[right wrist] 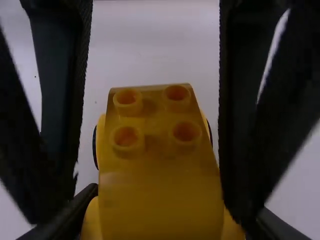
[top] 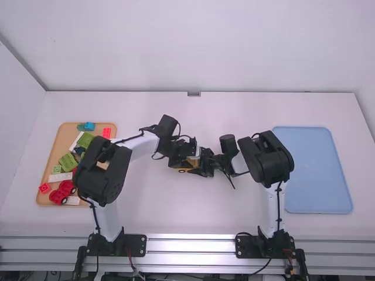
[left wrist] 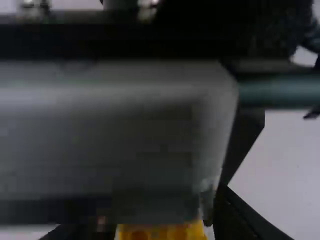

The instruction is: Assemble lego blocks to make yellow taxi

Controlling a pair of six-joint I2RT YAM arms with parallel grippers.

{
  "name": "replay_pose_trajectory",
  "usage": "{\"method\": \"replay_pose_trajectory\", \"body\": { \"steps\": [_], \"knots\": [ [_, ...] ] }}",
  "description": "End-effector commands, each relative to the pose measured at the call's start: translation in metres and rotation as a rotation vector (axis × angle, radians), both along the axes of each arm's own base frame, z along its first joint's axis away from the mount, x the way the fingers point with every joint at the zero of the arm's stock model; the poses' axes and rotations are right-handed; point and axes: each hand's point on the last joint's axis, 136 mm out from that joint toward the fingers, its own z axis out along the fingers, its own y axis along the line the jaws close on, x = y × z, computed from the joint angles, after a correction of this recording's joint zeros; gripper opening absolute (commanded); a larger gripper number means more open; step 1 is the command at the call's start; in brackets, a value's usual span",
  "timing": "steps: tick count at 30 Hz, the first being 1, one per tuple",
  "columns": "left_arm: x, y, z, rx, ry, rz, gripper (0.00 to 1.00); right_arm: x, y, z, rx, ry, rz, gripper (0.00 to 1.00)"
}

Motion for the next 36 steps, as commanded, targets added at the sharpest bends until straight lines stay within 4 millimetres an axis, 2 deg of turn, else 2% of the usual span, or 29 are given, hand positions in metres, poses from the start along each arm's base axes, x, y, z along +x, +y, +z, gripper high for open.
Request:
{"method": "replay_pose_trajectory", "body": {
  "steps": [1,3,4,5,6,13,18,21,22,27,30,33,34,35,36],
  "knots": [
    [0.000,0.006,0.014,-0.058,0.002,0.002,0.50,0.004,-0.003,-0.009,-0.027,0.017,-0.028,0.49],
    [-0.001,0.012,0.016,-0.077,0.004,-0.006,0.65,0.004,-0.004,-0.009,-0.028,0.016,-0.029,0.49],
    [-0.001,0.015,0.017,-0.085,0.004,-0.011,0.84,0.004,-0.004,-0.009,-0.027,0.016,-0.029,0.49],
    [-0.001,0.015,0.017,-0.085,0.004,-0.011,0.84,0.004,-0.004,-0.009,-0.027,0.016,-0.029,0.49],
    [-0.001,0.019,0.019,-0.101,0.014,-0.005,0.99,0.004,-0.004,-0.009,-0.027,0.016,-0.030,0.49],
    [0.012,0.044,0.020,-0.160,0.019,0.078,0.99,0.005,-0.004,-0.010,-0.033,0.017,-0.037,0.49],
    [0.029,0.075,0.043,-0.314,0.009,0.208,0.99,0.006,-0.004,-0.011,-0.039,0.019,-0.044,0.50],
    [0.047,0.101,0.056,-0.397,-0.028,0.343,0.99,0.008,-0.003,-0.007,-0.026,0.014,-0.048,0.50],
    [0.048,0.102,0.056,-0.399,-0.029,0.350,0.99,0.009,-0.003,-0.007,-0.025,0.016,-0.051,0.50],
    [0.095,0.142,0.042,-0.352,-0.065,0.781,0.99,0.037,-0.002,0.026,0.078,0.068,-0.166,0.49],
    [0.107,0.157,0.042,-0.379,-0.105,0.932,0.99,0.062,-0.021,0.066,0.141,0.113,-0.272,0.52],
    [0.109,0.161,0.048,-0.409,-0.130,0.941,0.99,0.076,-0.047,0.088,0.147,0.151,-0.357,0.48],
    [0.112,0.164,0.050,-0.411,-0.151,0.947,0.99,0.086,-0.069,0.096,0.126,0.167,-0.435,0.43],
    [0.112,0.165,0.051,-0.412,-0.157,0.946,0.99,0.091,-0.082,0.098,0.108,0.169,-0.483,0.43],
    [0.113,0.165,0.053,-0.415,-0.164,0.946,0.99,0.098,-0.103,0.098,0.067,0.170,-0.563,0.40]
  ]
}}
